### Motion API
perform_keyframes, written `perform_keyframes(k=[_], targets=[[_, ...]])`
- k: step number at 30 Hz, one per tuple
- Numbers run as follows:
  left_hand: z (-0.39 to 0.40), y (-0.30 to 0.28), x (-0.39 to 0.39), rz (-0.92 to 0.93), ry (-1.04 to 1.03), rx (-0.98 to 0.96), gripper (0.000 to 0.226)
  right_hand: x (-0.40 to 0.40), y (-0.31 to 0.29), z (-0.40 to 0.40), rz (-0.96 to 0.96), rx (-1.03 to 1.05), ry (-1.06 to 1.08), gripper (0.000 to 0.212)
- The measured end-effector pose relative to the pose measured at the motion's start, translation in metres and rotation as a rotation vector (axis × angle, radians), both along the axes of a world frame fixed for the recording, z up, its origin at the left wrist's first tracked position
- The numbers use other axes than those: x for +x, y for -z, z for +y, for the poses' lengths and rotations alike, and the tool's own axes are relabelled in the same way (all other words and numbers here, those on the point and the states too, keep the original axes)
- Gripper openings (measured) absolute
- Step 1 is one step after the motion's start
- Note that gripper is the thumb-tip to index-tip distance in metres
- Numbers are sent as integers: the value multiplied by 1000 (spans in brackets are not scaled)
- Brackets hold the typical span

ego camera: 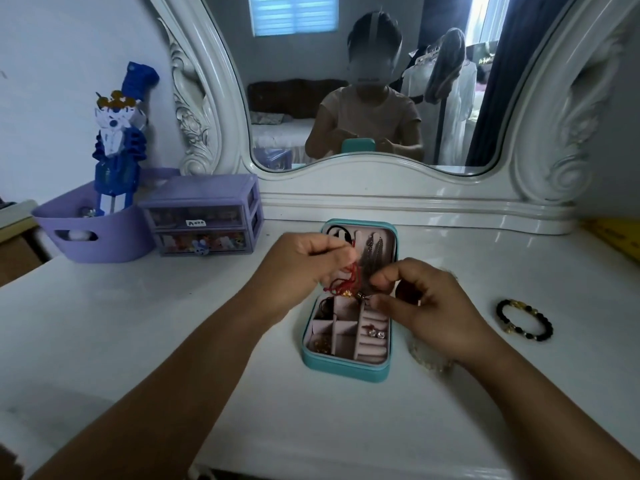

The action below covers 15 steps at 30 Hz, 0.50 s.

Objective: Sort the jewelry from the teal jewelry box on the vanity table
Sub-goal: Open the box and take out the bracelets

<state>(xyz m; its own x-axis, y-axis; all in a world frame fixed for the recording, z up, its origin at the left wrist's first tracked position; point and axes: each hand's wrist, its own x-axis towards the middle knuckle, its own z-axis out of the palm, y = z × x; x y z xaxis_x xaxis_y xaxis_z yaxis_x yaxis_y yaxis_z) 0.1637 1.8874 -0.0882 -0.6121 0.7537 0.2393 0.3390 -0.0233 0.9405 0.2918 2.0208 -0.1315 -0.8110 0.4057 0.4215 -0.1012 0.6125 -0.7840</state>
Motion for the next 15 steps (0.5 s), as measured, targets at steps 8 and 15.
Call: perform_keyframes(k=[8,15], targets=[[8,-19,15,-72,56,107,10,2,-11,-11,102,-329,-196,27],[15,-10,13,-78,-62,152,11,12,-15,-3,142,-371,-114,2]])
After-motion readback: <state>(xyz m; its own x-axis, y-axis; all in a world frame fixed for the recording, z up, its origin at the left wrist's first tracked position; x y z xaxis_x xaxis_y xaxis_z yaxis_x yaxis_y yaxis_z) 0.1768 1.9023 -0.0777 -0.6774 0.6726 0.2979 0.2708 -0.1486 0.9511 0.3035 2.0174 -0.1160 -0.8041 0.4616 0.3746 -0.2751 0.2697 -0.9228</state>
